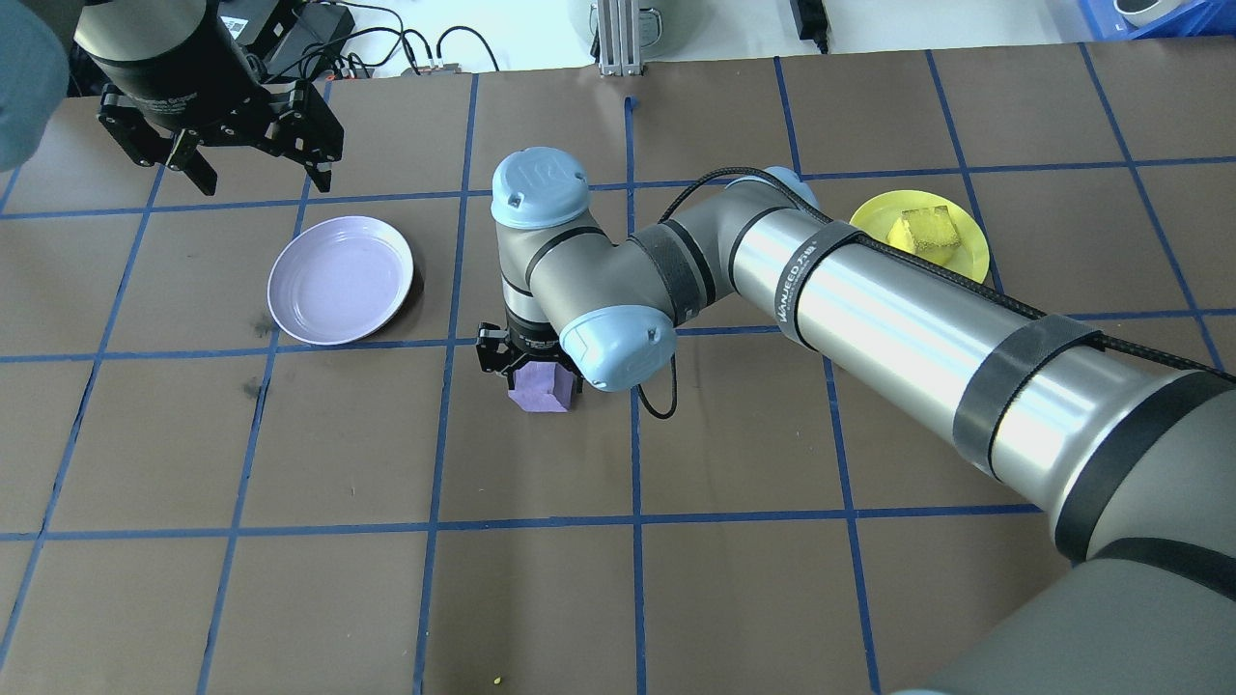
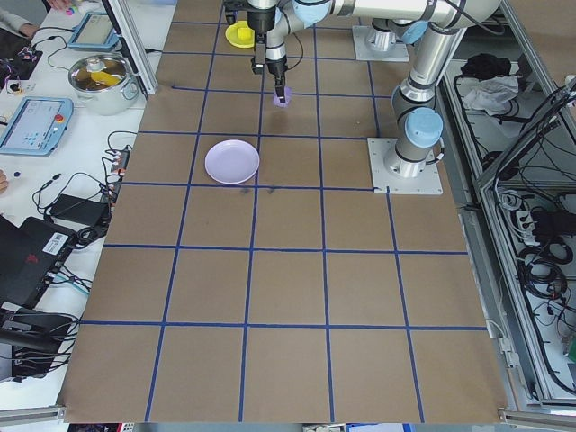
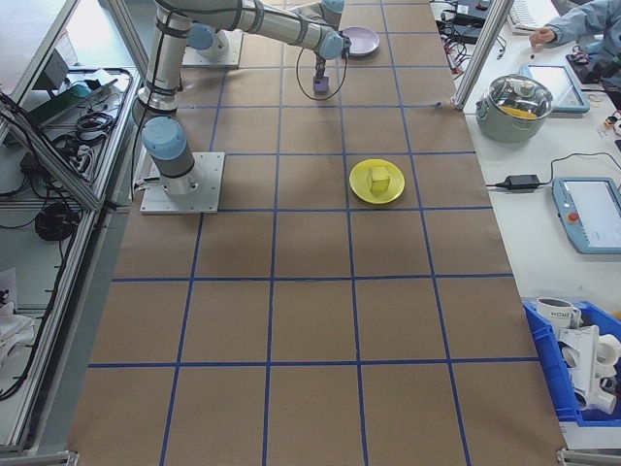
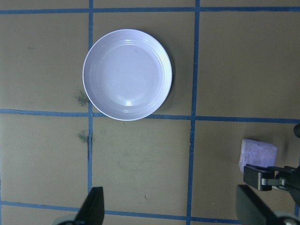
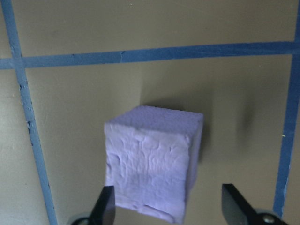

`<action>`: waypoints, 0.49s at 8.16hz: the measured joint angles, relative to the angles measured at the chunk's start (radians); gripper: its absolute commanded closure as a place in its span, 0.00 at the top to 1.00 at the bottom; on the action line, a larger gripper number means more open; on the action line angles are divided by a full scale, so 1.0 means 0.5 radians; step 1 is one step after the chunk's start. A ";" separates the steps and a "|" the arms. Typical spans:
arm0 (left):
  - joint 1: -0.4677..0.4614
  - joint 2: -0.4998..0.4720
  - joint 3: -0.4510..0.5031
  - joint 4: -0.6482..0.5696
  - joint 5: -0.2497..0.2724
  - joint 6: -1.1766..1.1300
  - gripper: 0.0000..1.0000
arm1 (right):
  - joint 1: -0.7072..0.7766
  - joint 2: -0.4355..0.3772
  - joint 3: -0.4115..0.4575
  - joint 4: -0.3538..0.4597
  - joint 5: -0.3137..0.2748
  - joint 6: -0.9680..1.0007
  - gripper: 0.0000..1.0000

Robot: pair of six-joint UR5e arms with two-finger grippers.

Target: Sort blocks by color into plates

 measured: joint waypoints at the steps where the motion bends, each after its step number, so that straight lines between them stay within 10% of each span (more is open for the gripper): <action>1: 0.000 -0.004 0.000 -0.002 -0.002 0.000 1.00 | -0.001 -0.002 -0.006 -0.010 -0.014 0.004 1.00; 4: -0.003 -0.040 0.000 0.013 -0.006 -0.005 1.00 | -0.135 -0.107 -0.015 0.077 -0.173 -0.135 1.00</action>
